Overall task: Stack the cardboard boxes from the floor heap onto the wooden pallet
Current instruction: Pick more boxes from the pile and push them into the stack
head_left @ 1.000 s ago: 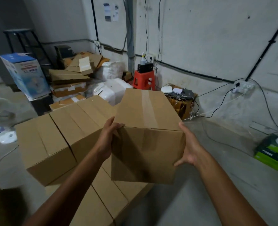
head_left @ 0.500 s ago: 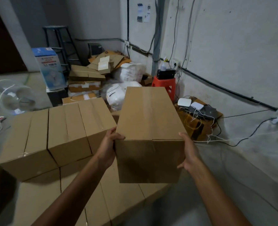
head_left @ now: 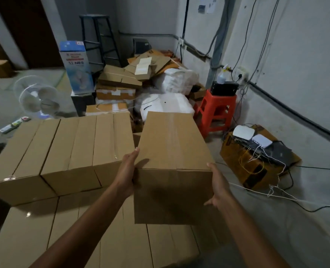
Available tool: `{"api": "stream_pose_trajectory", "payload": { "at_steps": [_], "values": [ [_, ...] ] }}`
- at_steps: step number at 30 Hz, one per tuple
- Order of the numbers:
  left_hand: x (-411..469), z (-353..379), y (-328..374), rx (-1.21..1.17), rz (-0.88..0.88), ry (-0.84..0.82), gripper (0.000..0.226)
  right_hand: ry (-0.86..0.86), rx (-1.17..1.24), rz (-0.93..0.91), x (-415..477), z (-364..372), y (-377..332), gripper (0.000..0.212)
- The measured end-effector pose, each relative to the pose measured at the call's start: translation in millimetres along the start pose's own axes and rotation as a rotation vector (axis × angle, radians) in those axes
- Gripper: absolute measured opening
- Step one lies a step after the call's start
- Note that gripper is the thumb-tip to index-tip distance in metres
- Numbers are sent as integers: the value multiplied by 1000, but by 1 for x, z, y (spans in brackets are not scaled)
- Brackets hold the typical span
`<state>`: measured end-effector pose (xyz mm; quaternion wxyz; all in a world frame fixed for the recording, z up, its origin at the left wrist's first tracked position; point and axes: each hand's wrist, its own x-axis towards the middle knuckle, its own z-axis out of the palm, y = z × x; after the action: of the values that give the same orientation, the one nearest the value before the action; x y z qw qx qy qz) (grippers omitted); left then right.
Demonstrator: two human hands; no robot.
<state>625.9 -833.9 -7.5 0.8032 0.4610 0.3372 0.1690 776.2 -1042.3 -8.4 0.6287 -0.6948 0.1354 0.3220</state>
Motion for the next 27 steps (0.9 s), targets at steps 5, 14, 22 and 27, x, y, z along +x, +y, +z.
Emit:
{"api": "stream_pose_trajectory", "payload": {
  "at_steps": [5, 14, 22, 27],
  "values": [
    [72, 15, -1, 103, -14, 142, 56, -32, -88, 4, 74, 18, -27, 70],
    [202, 11, -35, 620, 162, 281, 73, -132, -116, -25, 228, 73, -40, 72],
    [337, -33, -92, 1282, 344, 383, 92, -207, -105, -174, 382, 130, 6, 54],
    [402, -80, -146, 1472, 389, 351, 112, -165, -31, -150, 451, 158, 47, 47]
  ]
}}
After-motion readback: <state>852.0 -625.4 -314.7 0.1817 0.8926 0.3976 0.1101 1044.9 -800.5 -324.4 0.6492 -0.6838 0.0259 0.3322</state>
